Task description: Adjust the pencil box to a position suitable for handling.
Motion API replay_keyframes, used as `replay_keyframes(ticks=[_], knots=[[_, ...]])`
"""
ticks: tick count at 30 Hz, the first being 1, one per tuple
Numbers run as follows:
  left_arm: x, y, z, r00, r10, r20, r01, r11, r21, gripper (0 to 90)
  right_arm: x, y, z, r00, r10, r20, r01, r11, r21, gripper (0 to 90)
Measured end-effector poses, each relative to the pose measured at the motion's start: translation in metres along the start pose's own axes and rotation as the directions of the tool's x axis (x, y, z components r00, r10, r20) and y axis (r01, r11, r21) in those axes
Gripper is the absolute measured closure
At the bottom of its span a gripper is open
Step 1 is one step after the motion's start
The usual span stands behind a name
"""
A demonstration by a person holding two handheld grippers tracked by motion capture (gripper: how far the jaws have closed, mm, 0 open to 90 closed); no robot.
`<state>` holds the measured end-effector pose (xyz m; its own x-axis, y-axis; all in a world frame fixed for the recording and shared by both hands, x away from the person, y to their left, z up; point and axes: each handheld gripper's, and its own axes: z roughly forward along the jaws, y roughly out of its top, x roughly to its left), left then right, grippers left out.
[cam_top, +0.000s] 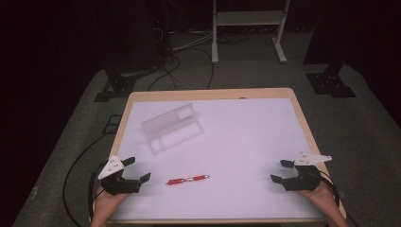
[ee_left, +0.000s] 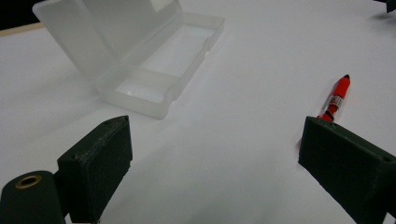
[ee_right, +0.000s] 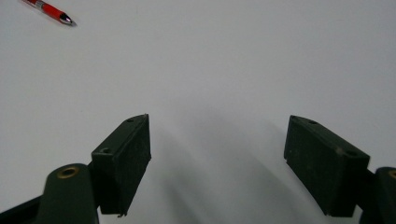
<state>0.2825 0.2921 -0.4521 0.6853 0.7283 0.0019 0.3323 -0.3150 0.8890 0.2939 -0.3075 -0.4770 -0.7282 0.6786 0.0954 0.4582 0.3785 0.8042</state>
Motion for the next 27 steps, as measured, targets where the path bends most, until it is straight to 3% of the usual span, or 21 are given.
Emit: replay_keyframes(ticks=[4, 8, 13, 17, 20, 27], knots=[[0.004, 0.015, 0.006, 0.9991, 0.016, 0.040, -0.017, 0.9997, 0.015, 11.4, 0.000, 0.001, -0.002, 1.0000, 0.008, -0.005, -0.008, 1.000, -0.019, 22.3], [0.005, 0.032, 0.014, 0.9967, 0.066, 0.047, -0.067, 0.9974, 0.026, 11.9, 0.001, 0.002, -0.002, 0.9999, 0.006, -0.009, -0.007, 1.000, -0.024, 22.3], [0.008, 0.048, 0.028, 0.9929, 0.100, 0.064, -0.103, 0.9937, 0.045, 12.3, 0.002, 0.002, -0.002, 0.9999, 0.005, -0.011, -0.006, 1.000, -0.022, 22.3], [0.009, 0.050, 0.036, 0.9923, 0.108, 0.060, -0.111, 0.9930, 0.042, 14.7, 0.002, 0.003, -0.002, 0.9999, 0.005, -0.013, -0.005, 1.000, -0.027, 22.3], [0.012, 0.053, 0.051, 0.9912, 0.107, 0.078, -0.114, 0.9891, 0.094, 14.7, 0.004, 0.004, -0.001, 0.9999, -0.008, -0.014, 0.008, 1.000, -0.017, 22.3], [0.015, 0.058, 0.062, 0.9895, 0.122, 0.077, -0.128, 0.9886, 0.079, 16.9, 0.005, 0.004, 0.001, 0.9998, -0.011, -0.015, 0.011, 1.000, -0.013, 22.3]])
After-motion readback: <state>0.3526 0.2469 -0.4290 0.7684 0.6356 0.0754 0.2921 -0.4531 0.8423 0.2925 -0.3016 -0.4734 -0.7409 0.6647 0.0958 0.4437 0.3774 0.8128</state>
